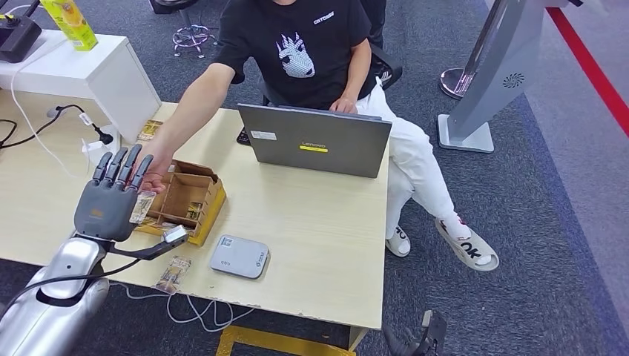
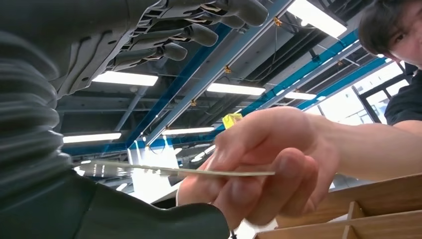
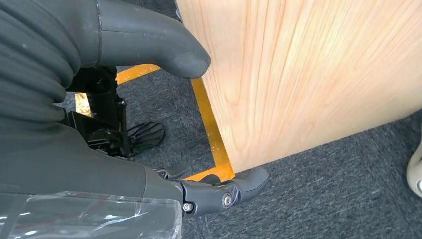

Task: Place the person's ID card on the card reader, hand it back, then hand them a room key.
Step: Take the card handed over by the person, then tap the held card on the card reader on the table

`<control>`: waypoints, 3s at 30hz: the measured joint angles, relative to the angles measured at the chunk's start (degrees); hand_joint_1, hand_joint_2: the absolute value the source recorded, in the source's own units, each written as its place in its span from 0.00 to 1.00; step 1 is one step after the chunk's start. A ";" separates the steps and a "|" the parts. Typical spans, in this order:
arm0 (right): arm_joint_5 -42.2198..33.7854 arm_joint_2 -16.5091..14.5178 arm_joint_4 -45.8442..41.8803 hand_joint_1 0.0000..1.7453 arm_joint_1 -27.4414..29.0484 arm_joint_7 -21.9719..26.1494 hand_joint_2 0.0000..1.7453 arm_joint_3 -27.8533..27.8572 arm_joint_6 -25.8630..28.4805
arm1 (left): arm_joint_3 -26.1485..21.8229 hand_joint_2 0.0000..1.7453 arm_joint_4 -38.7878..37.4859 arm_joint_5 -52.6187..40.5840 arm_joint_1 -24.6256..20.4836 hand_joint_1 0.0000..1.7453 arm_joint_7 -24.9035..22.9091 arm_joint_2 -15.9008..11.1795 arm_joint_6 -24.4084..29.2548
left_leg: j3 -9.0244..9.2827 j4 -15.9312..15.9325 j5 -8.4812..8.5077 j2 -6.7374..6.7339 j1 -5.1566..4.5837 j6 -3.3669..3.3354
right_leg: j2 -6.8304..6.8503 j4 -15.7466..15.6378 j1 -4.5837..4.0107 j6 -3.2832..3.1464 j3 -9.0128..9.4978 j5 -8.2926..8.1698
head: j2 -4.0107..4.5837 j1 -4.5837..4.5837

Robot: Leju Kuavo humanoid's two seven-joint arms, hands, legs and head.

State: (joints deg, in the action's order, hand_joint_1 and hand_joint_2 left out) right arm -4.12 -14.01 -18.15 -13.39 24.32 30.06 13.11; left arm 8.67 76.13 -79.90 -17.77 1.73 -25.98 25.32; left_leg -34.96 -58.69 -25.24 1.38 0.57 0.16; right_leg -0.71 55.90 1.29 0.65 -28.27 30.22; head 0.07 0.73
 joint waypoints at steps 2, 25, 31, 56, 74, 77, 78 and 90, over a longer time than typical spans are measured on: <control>-0.09 -0.03 0.00 0.00 -0.14 -0.09 1.00 -0.47 0.00 | 0.98 1.00 -3.06 -0.31 -2.37 0.00 0.02 0.49 0.37 | 0.00 0.00 0.02 0.00 0.00 -0.02 | 0.00 0.00 0.00 0.01 -0.02 -0.01 | 0.00 -0.01; -2.86 -0.31 0.09 0.00 -0.41 -0.05 1.00 -3.57 0.00 | 5.35 1.00 -13.26 1.01 -7.92 1.00 -0.51 2.86 9.98 | -0.04 0.00 0.06 -0.06 0.01 0.01 | -0.08 0.03 -0.01 -0.01 0.00 -0.08 | 0.00 0.00; -3.95 -0.31 0.08 0.00 -0.28 0.17 1.00 -4.57 0.01 | 4.42 1.00 -12.04 0.80 -6.79 1.00 -0.58 3.76 10.96 | -0.05 0.00 0.06 -0.05 0.00 0.01 | -0.08 0.03 -0.01 -0.01 0.00 -0.08 | 0.00 0.00; -6.17 -0.13 0.07 0.00 -0.16 0.88 1.00 -6.26 0.00 | 10.27 1.00 -6.80 11.31 -0.94 1.00 8.68 9.03 -0.63 | -0.04 0.00 0.06 -0.06 -0.01 0.01 | -0.08 0.01 0.00 0.00 -0.01 -0.09 | 0.00 0.01; -7.53 0.15 0.07 0.00 -0.16 0.75 1.00 -7.56 0.01 | 19.63 1.00 -7.44 10.96 2.99 1.00 7.51 10.79 -2.90 | -0.06 0.00 0.07 -0.04 0.00 0.02 | -0.08 0.02 -0.02 0.00 -0.01 -0.09 | 0.00 0.01; -7.53 0.15 0.07 0.00 -0.16 0.68 1.00 -7.76 0.01 | 19.76 1.00 -8.42 10.50 2.94 1.00 7.54 11.14 -3.09 | -0.06 0.00 0.07 -0.04 -0.01 0.02 | -0.08 0.02 -0.01 0.00 -0.01 -0.09 | -0.01 0.01; -7.58 0.15 0.07 0.00 -0.17 0.60 1.00 -7.89 0.00 | 19.87 1.00 -8.84 10.26 2.87 1.00 7.55 11.30 -3.13 | -0.06 0.00 0.07 -0.03 -0.01 0.02 | -0.07 0.02 -0.01 0.00 -0.01 -0.09 | -0.01 0.01; -8.35 0.15 0.06 0.00 -0.14 0.20 1.00 -8.67 0.00 | 20.51 1.00 -11.28 8.77 2.17 1.00 4.41 12.34 1.94 | -0.04 0.00 0.09 -0.02 0.00 0.00 | -0.05 0.03 -0.02 0.00 0.00 -0.09 | 0.00 0.01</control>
State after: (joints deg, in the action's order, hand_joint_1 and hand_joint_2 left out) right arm -12.47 -13.86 -18.09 -13.54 24.52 21.39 13.11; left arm 29.18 64.85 -71.13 -15.59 6.14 -13.64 27.26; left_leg -35.00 -58.68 -25.15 1.36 0.57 0.16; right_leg -0.76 55.92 1.27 0.66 -28.26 30.13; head 0.07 0.74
